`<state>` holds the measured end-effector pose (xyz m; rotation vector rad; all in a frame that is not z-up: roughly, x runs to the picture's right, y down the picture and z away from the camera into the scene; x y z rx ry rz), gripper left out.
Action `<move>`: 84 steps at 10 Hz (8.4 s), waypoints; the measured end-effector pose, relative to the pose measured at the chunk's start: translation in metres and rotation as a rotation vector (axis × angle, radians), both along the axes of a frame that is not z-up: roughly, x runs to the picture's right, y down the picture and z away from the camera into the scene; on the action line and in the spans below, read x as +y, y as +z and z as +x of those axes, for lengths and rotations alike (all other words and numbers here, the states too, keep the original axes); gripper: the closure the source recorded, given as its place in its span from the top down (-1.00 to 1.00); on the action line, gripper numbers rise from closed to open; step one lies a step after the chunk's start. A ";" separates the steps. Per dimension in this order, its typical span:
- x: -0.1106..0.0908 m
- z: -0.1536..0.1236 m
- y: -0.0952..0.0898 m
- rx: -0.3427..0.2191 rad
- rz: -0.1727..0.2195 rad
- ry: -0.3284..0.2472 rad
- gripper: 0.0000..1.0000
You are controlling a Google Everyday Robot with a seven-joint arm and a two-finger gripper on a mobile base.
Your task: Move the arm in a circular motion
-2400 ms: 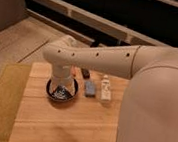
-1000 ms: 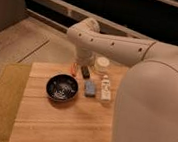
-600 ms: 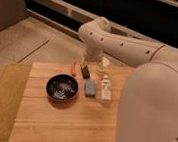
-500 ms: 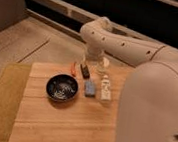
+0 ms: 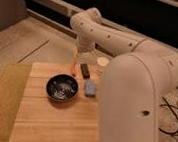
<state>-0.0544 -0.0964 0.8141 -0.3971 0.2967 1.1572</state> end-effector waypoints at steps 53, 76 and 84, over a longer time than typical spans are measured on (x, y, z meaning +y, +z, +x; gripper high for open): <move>0.146 0.013 -0.057 0.054 -0.136 -0.049 0.30; 0.080 -0.122 -0.037 -0.116 -0.086 -0.310 0.30; 0.153 -0.059 -0.082 -0.029 -0.062 -0.228 0.30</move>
